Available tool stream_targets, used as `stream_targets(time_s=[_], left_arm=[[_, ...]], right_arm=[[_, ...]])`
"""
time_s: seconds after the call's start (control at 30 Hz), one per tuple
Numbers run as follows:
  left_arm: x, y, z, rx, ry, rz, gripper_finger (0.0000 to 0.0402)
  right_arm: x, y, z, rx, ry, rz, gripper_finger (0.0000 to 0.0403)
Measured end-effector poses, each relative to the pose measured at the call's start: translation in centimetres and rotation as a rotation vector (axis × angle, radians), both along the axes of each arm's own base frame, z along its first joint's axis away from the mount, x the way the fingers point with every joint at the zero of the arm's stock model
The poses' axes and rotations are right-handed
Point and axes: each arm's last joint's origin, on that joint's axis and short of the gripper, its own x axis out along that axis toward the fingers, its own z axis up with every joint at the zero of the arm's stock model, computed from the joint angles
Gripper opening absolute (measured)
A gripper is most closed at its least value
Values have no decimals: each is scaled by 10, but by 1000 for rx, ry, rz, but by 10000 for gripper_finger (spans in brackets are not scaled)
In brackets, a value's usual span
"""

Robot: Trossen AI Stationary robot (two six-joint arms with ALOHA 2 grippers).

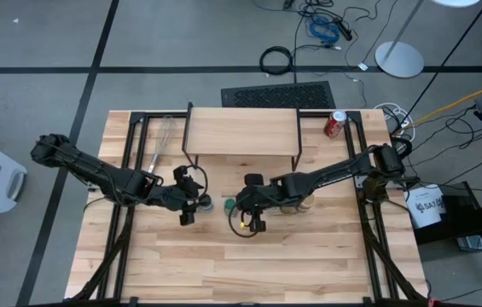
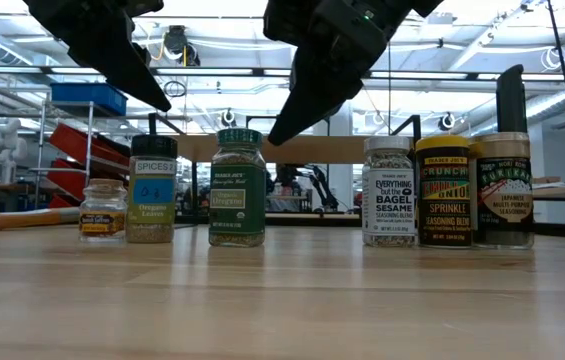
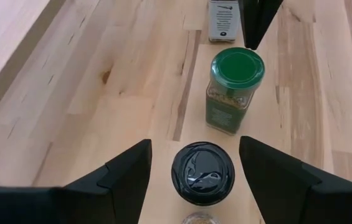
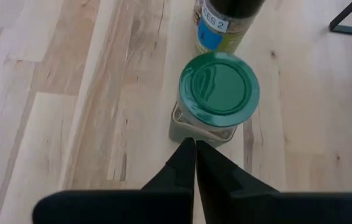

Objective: Shelf spices
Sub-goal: Adjust the seasoning bottles on the table

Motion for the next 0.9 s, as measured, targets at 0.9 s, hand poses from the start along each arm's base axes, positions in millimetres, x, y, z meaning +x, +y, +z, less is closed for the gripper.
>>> stream_targets(time_s=[0.9], left_arm=[[1,0,1,-10,-13,6,252]], right_arm=[[11,-10,-29,-1,62,3,0]])
